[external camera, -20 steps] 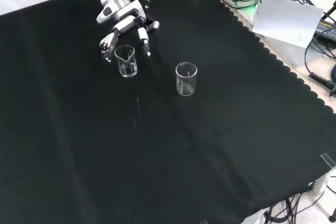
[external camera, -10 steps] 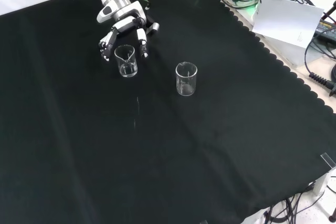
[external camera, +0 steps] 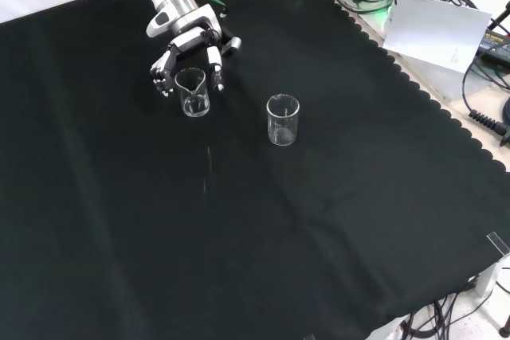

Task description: Pick up the beaker on the right.

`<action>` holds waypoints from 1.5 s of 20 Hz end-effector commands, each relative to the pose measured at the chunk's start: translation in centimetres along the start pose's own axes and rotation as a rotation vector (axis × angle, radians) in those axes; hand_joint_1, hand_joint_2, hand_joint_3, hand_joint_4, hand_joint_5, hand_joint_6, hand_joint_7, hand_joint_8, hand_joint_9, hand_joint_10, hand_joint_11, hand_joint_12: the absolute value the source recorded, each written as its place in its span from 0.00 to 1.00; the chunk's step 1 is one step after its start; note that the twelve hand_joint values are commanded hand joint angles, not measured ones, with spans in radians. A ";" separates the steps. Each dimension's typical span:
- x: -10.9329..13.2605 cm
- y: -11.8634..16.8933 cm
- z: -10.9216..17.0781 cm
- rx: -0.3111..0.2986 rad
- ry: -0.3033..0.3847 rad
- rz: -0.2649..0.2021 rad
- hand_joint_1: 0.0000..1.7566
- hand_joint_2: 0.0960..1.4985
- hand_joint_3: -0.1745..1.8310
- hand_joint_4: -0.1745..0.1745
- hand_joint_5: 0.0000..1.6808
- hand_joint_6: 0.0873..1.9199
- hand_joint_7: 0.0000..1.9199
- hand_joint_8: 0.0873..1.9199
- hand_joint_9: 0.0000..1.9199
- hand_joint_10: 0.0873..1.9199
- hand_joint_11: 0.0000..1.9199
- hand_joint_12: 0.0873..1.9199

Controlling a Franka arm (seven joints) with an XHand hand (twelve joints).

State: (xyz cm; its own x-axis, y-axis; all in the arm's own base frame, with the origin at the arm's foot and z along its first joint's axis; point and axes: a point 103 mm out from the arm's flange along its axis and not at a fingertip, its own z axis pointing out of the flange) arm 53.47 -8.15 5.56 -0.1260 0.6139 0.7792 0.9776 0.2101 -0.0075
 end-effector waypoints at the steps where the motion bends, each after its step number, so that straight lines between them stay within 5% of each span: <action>1: 0.0 0.5 0.5 -0.002 0.015 0.001 0.65 0.31 0.50 0.31 0.38 0.44 0.27 0.35 0.34 0.28 0.12 0.69; 30: 0.0 0.9 1.4 -0.032 0.064 0.015 0.65 0.34 0.52 0.31 0.47 0.43 0.35 0.33 0.41 0.26 0.21 0.67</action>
State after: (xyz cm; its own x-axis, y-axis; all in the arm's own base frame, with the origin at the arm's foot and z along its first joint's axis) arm 54.18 -6.93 4.70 -0.1049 0.5694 0.8153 0.9836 0.1805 0.0005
